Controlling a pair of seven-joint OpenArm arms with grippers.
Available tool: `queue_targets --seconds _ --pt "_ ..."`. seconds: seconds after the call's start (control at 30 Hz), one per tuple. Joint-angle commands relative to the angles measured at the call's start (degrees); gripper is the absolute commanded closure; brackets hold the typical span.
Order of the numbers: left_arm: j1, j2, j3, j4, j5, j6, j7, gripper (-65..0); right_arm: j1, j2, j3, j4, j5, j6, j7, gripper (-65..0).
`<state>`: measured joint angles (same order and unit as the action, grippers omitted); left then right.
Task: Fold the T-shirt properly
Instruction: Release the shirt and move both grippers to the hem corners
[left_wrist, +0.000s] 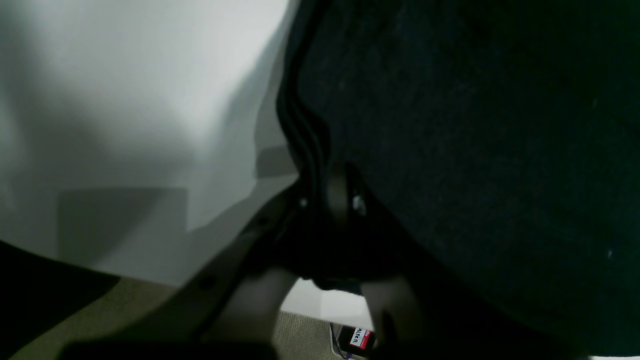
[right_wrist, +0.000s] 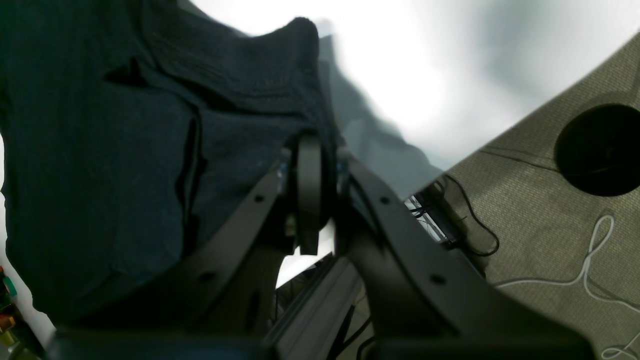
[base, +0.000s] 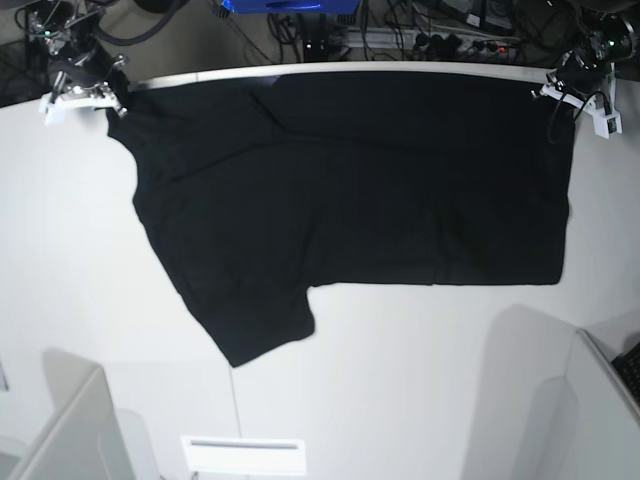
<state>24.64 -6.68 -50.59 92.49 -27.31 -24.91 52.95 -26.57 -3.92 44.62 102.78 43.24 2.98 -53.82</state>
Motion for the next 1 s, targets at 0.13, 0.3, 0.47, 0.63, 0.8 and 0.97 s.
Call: queue_targets --seconds 0.13,0.3,0.47,0.63,0.8,0.97 --pt "1.2 -0.2 -0.1 3.9 2.9 0.9 2.7 0.0 -0.3 0.8 0.8 1.1 -0.1 -0.3 1.6 0.0" --pt "1.2 -0.2 -0.4 6.8 2.9 0.9 2.7 -29.3 -0.3 0.7 0.8 1.3 -0.1 -3.9 2.0 -27.9" --pt "0.5 -0.2 -6.2 8.5 2.9 0.9 2.7 -51.0 0.0 0.9 3.3 2.0 -0.1 -4.4 2.1 -25.7" --pt "-3.7 -0.8 -13.1 10.1 2.9 0.9 2.7 -50.7 2.7 2.7 5.2 5.2 -0.1 -4.3 2.3 -26.4" --pt "-7.0 -4.9 -14.2 13.2 3.4 0.9 2.5 -48.5 8.1 6.7 1.5 4.3 -0.1 -4.1 1.9 -26.4" --pt "-10.4 -10.9 -11.5 12.9 3.4 0.9 2.3 -46.1 13.2 8.7 -5.2 3.8 -0.2 -4.1 2.0 -26.4"
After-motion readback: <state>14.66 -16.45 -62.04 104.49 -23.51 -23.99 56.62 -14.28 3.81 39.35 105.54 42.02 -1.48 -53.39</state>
